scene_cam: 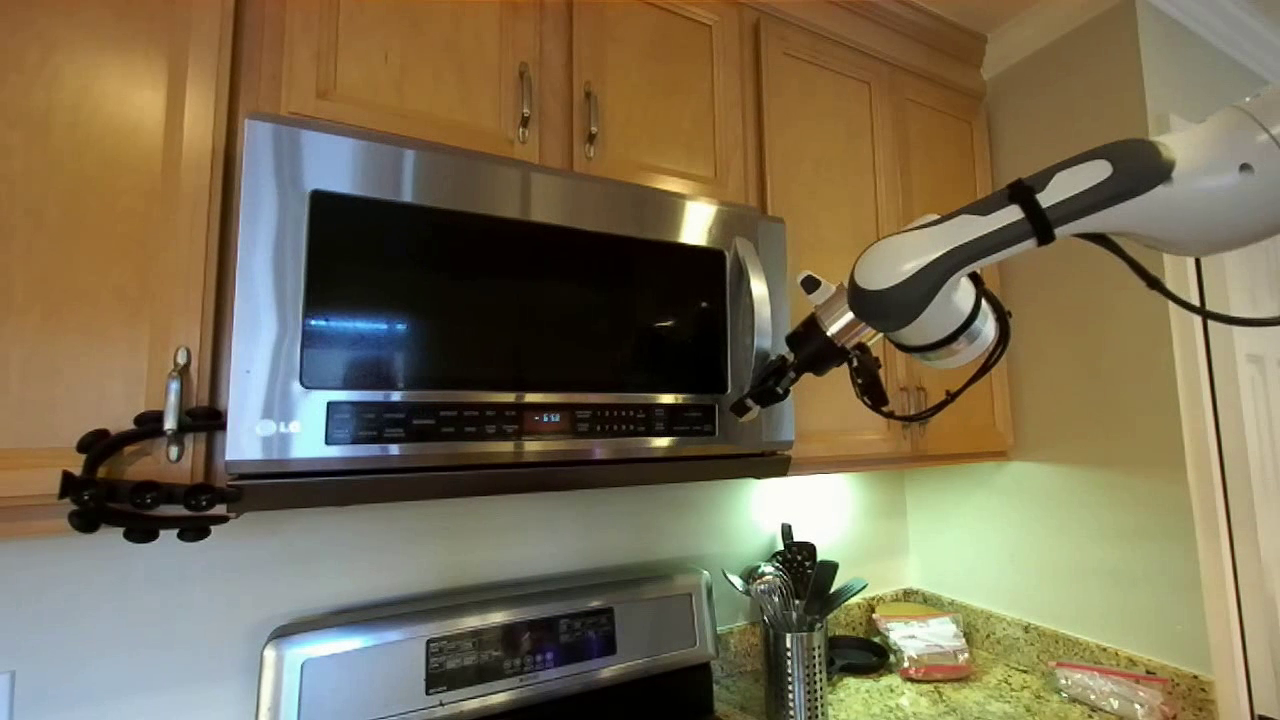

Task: Close the microwave

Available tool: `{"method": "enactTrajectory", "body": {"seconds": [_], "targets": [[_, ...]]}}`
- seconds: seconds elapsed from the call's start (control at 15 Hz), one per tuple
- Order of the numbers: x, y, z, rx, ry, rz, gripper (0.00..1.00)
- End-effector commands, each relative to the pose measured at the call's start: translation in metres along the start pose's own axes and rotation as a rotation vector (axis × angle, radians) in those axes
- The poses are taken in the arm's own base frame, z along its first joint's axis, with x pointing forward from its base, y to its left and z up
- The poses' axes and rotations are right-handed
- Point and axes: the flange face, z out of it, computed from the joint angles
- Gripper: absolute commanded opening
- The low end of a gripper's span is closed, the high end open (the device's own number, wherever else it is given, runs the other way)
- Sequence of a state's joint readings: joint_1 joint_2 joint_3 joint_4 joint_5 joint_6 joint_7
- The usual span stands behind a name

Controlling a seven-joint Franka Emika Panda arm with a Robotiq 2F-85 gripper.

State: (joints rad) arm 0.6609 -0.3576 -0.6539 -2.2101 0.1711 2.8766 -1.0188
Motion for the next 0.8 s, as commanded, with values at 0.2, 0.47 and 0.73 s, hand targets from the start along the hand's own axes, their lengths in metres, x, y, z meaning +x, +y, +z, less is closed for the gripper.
{"method": "enactTrajectory", "body": {"seconds": [0.2,0.47,0.73], "targets": [[-0.002,0.026,0.037,0.024,-0.003,-0.060,0.02],[-0.025,0.032,0.045,0.023,-0.080,-0.038,0.02],[-0.035,0.020,0.062,0.056,-0.236,0.050,0.02]]}}
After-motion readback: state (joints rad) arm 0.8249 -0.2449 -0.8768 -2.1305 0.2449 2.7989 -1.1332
